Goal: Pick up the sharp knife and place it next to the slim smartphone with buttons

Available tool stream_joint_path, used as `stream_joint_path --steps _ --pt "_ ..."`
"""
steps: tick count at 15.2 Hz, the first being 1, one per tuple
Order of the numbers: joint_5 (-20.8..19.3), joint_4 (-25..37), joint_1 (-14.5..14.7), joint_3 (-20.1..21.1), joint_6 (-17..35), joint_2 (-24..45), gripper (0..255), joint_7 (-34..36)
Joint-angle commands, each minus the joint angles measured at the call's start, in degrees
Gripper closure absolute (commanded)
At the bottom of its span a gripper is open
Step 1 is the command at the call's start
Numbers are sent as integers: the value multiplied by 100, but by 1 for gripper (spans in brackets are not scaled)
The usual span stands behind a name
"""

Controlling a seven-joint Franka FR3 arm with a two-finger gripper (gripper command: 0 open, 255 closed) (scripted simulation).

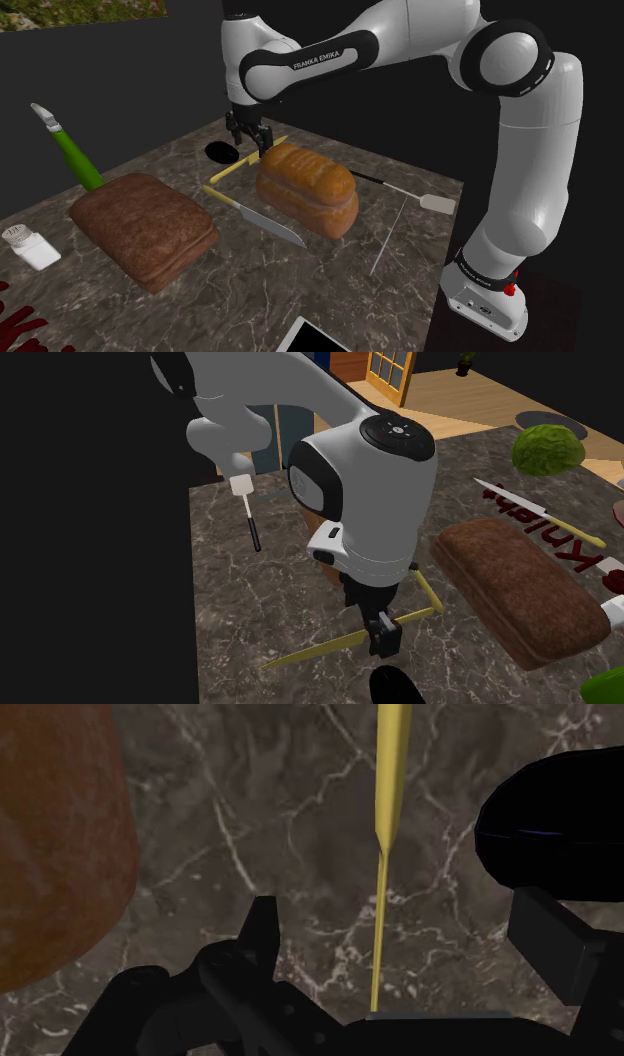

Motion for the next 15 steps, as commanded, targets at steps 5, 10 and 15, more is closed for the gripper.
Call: stream_joint_path --steps 5,10,15 --pt "-62 -133 11 -28 218 96 0 43" --pt "-62 -132 12 -28 216 96 0 43" --pt "-62 -132 12 -28 216 96 255 43"
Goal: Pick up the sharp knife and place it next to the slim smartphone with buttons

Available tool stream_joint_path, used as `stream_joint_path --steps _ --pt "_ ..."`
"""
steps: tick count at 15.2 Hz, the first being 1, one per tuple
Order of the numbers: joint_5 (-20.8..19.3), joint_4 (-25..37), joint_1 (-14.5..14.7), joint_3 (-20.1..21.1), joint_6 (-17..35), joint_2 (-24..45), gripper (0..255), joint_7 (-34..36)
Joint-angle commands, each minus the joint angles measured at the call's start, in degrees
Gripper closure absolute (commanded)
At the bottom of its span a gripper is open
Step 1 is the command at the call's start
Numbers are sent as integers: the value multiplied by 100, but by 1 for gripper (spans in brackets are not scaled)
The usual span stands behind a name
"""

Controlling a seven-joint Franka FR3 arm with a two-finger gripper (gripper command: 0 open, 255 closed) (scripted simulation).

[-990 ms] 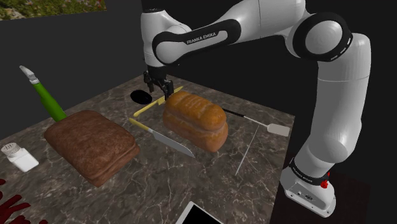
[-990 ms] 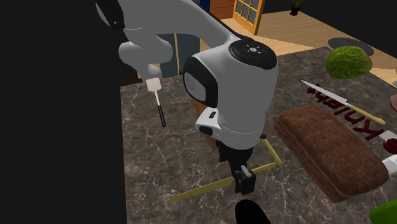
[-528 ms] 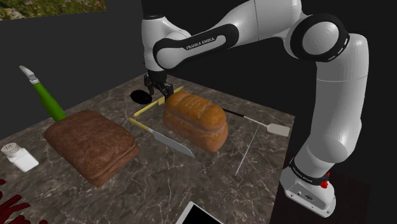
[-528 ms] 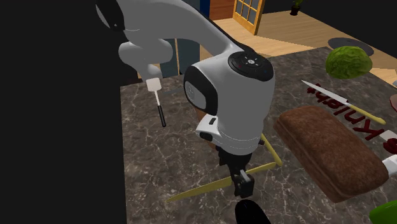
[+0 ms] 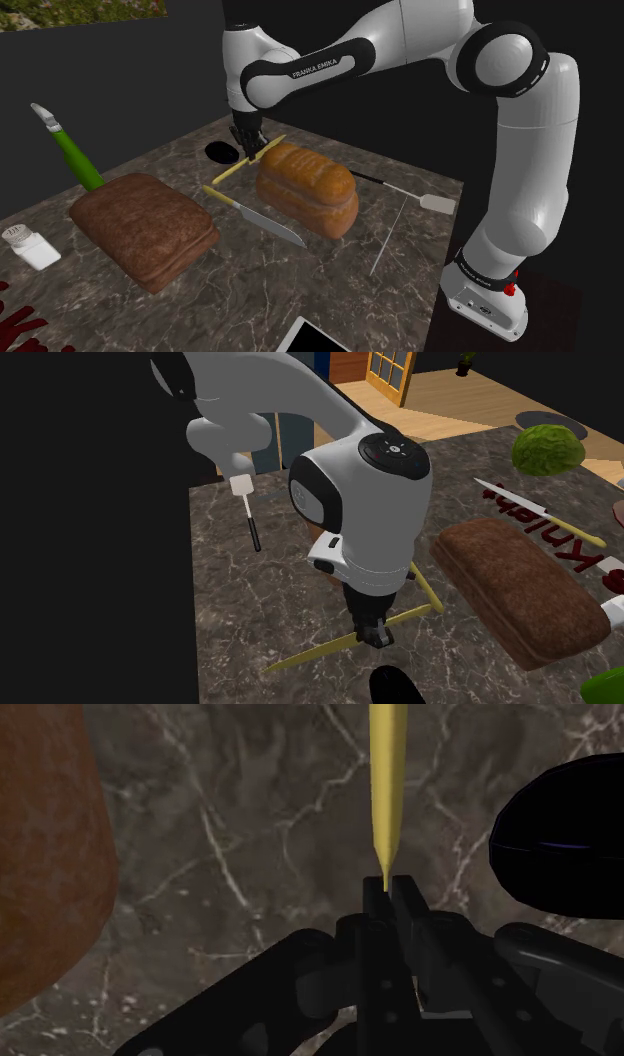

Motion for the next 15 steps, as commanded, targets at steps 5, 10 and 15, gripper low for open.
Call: stream_joint_path --steps 5,10,15 --pt "0 -1 0 0 1 0 255 0" --pt "143 -242 -198 1 88 -386 0 -51" --pt "167 -499 -295 -35 342 -515 0 -46"
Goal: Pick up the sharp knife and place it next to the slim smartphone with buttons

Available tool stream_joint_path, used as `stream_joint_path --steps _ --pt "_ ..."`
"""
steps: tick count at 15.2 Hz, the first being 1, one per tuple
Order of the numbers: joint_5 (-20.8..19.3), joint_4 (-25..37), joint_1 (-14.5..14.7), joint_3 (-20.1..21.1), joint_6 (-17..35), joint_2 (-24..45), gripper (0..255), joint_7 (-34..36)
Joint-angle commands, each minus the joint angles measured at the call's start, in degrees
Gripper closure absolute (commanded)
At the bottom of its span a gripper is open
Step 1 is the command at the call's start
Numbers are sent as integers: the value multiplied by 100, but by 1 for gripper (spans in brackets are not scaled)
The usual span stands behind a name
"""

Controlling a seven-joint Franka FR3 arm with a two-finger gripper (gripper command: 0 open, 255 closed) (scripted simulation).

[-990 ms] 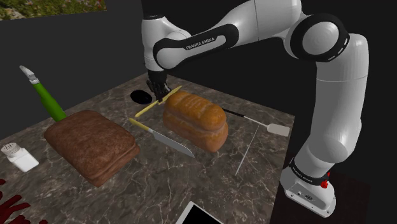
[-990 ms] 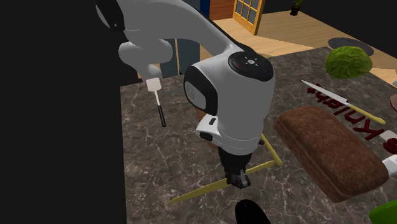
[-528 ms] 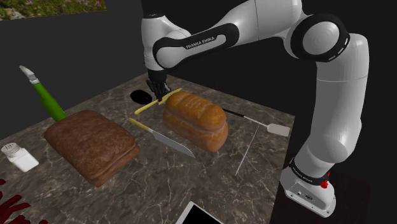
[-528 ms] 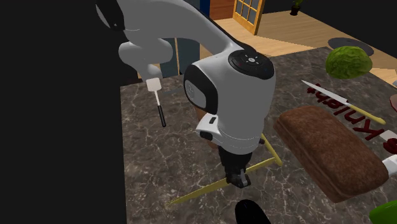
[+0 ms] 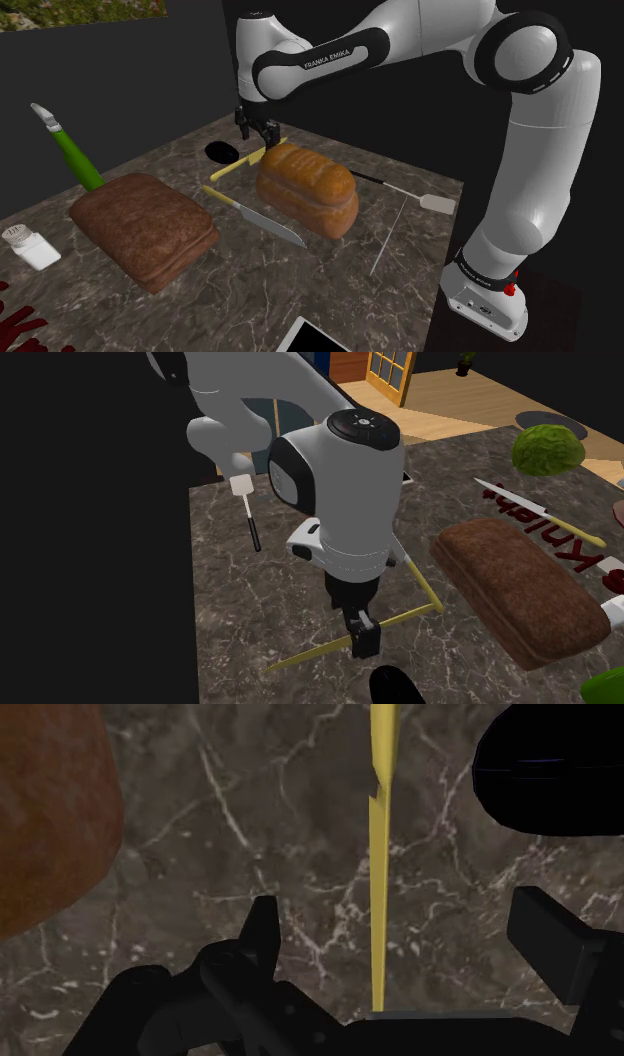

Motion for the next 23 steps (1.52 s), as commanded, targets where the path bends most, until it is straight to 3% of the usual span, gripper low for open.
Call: stream_joint_path --steps 1,12,13,23 --pt "-35 -86 0 -16 128 44 0 24" --pt "-124 -182 24 -52 339 176 0 78" --pt "-124 -182 24 -52 339 176 255 78" --pt "-105 -135 21 -44 273 154 255 63"
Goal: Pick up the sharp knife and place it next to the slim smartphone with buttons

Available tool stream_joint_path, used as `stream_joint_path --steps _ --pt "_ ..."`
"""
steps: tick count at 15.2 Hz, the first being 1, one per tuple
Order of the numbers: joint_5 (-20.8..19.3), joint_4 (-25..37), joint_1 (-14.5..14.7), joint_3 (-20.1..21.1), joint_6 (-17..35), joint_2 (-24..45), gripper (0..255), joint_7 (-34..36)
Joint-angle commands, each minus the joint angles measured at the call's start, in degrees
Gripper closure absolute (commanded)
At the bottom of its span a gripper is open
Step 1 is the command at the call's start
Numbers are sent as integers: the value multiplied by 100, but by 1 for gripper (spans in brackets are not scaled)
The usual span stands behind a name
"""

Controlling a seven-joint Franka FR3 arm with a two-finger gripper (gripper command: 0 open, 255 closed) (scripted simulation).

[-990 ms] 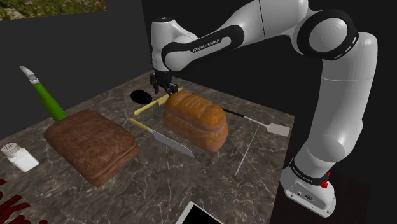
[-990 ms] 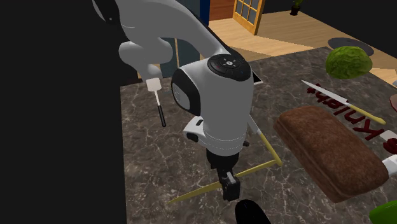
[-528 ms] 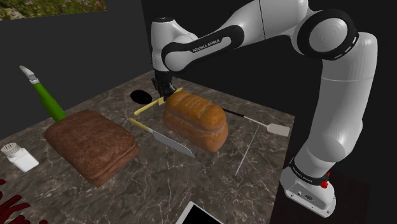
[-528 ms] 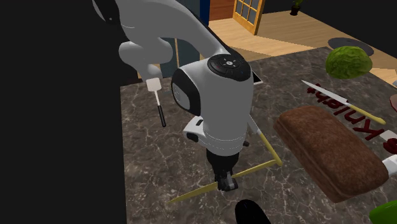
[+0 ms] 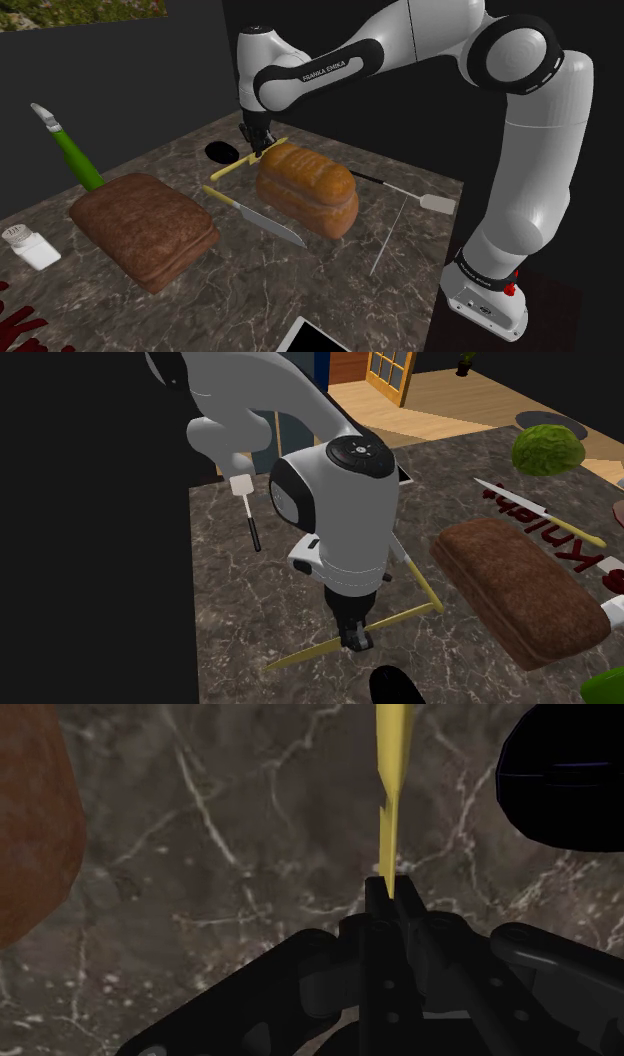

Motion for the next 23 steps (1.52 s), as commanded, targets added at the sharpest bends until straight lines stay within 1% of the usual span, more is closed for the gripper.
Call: stream_joint_path --steps 1,13,23 --pt "31 75 -4 13 -107 -39 255 -24" --pt "175 815 15 76 -962 -183 255 -164" --pt "186 1644 102 104 -1748 -141 255 -230"
